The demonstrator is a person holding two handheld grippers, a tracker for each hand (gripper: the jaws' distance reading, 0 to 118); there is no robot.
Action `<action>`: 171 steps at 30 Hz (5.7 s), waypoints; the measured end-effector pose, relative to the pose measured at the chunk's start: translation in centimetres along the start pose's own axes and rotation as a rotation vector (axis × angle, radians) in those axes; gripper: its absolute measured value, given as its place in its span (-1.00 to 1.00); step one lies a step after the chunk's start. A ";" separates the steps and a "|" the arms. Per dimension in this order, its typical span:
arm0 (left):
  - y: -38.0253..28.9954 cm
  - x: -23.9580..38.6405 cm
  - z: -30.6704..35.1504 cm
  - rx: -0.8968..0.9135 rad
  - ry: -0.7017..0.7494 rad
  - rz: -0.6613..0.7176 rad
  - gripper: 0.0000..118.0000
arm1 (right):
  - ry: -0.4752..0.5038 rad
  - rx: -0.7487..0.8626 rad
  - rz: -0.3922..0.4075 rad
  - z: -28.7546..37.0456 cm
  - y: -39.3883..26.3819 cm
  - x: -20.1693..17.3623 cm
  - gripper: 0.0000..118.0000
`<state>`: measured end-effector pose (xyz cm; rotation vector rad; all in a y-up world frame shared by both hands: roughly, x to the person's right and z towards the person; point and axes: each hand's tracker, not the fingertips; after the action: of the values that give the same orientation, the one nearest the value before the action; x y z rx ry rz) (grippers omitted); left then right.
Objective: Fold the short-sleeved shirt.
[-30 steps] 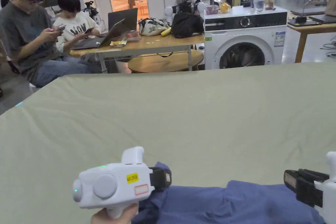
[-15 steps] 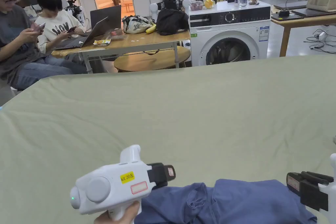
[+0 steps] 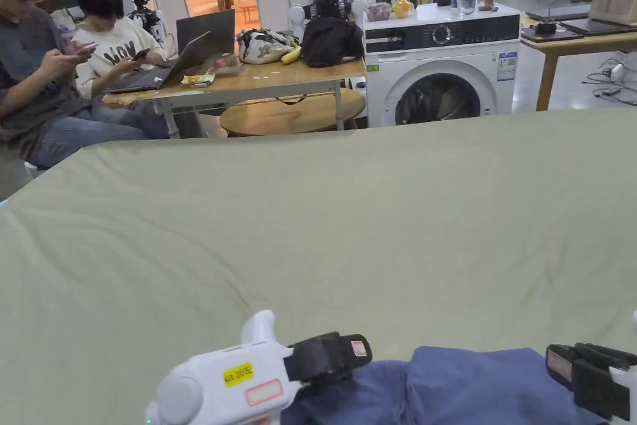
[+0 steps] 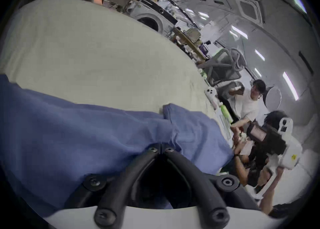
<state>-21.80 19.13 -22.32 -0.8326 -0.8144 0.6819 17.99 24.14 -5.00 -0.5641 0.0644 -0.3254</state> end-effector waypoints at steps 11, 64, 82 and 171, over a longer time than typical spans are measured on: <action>0.3 -10.2 6.2 0.083 0.098 0.371 0.04 | 0.047 -0.032 0.019 -1.3 -0.4 -1.2 -1.00; 0.6 11.9 -7.0 -0.068 0.080 -0.232 -0.81 | 0.042 0.010 -0.036 2.0 0.6 1.1 -1.00; -4.7 11.2 -16.8 -0.402 0.053 -0.285 -0.30 | -0.024 0.023 -0.105 4.4 -0.3 5.4 -1.00; 4.9 16.8 10.2 0.647 0.565 -0.804 -1.00 | -0.208 0.491 0.296 2.6 9.7 -4.8 -1.00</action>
<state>-22.65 38.49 -16.35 -0.0470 -0.3123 -0.0423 16.56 34.70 -8.13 -0.0943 -0.1300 0.0125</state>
